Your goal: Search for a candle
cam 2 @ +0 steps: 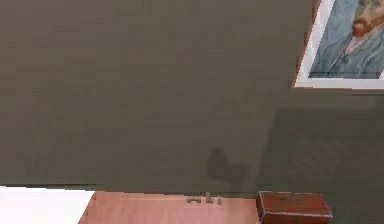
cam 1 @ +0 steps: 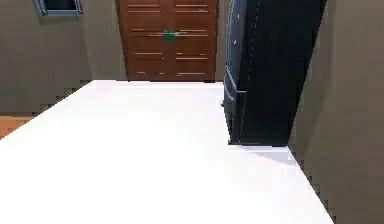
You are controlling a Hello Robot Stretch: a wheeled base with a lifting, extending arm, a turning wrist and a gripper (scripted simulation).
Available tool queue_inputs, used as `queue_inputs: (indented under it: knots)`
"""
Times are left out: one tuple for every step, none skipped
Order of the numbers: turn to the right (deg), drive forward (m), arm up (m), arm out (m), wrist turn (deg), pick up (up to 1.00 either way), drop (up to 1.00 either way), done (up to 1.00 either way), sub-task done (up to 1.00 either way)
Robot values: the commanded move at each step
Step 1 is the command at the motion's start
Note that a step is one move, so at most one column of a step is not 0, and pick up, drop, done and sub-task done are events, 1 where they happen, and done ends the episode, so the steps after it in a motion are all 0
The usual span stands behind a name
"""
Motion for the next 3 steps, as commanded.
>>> queue_inputs:
  knots:
    - [-24.0, 0.00, 0.00, 0.00, 0.0, 0.00, 0.00, 0.00, 0.00]
    - [0.0, 0.45, 0.00, 0.00, 0.0, 0.00, 0.00, 0.00, 0.00]
    - [-45.0, 0.00, 0.00, 0.00, 0.0, 0.00, 0.00, 0.00, 0.00]
